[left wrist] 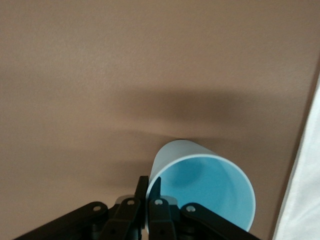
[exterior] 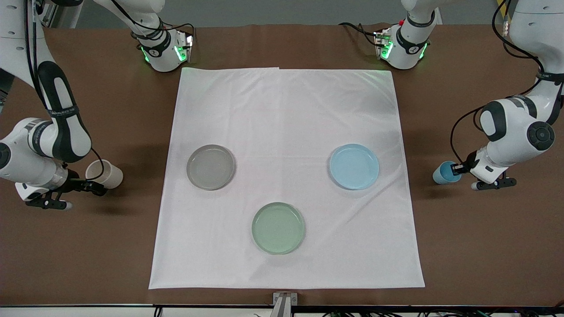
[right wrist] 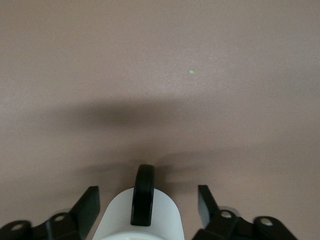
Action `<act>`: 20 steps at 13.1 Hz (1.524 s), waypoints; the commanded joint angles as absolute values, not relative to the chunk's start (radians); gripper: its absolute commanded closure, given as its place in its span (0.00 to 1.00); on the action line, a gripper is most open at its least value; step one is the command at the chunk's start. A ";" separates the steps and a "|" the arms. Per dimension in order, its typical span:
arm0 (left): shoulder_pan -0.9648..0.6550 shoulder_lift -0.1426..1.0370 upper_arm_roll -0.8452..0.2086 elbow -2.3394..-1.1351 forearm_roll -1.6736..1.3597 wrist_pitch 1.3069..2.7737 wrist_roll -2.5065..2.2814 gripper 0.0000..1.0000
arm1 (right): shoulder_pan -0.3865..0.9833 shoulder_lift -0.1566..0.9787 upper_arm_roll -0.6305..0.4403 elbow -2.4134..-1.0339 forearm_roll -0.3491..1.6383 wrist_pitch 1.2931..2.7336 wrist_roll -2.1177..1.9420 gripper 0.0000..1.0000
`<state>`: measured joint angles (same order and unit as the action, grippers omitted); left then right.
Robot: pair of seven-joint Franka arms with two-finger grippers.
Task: Place blue cup in blue plate and white mug in gray plate
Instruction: 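Carry the blue cup onto the blue plate with the left gripper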
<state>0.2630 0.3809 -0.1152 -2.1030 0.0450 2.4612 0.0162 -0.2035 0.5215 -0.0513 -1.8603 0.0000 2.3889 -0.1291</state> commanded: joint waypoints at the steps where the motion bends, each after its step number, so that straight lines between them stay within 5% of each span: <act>1: 0.259 0.345 -0.176 -2.097 0.049 2.451 -0.052 1.00 | -0.212 0.506 -0.041 -1.899 0.012 2.416 -0.144 0.37; 6: 0.207 0.336 -0.392 -2.048 0.049 2.367 -0.464 1.00 | -0.210 0.506 -0.041 -1.898 0.012 2.418 -0.146 0.66; 14: -0.014 0.385 -0.393 -2.109 0.055 2.422 -0.742 0.95 | -0.209 0.505 -0.040 -1.887 0.012 2.418 -0.158 0.90; 15: -0.009 0.400 -0.393 -2.103 0.055 2.424 -0.745 0.69 | -0.206 0.497 -0.038 -1.887 0.012 2.410 -0.178 0.93; 16: -0.008 0.416 -0.390 -2.097 0.054 2.425 -0.746 0.33 | -0.203 0.483 -0.037 -1.887 0.012 2.384 -0.186 0.95; 17: -0.006 0.413 -0.385 -2.089 0.054 2.424 -0.744 0.14 | -0.193 0.447 -0.034 -1.878 0.012 2.329 -0.186 0.96; 18: 0.004 0.397 -0.384 -2.076 0.055 2.412 -0.744 0.00 | -0.171 0.413 -0.029 -1.870 0.012 2.265 -0.181 0.97; 20: 0.026 0.358 -0.382 -1.986 0.055 2.314 -0.738 0.00 | -0.099 0.336 -0.029 -1.861 0.012 2.147 -0.167 0.97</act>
<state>0.0107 0.4070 -0.3835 -2.0597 0.0450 2.4065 -0.7301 -0.1630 0.4430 -0.0295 -1.8354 0.0003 2.2387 -0.1691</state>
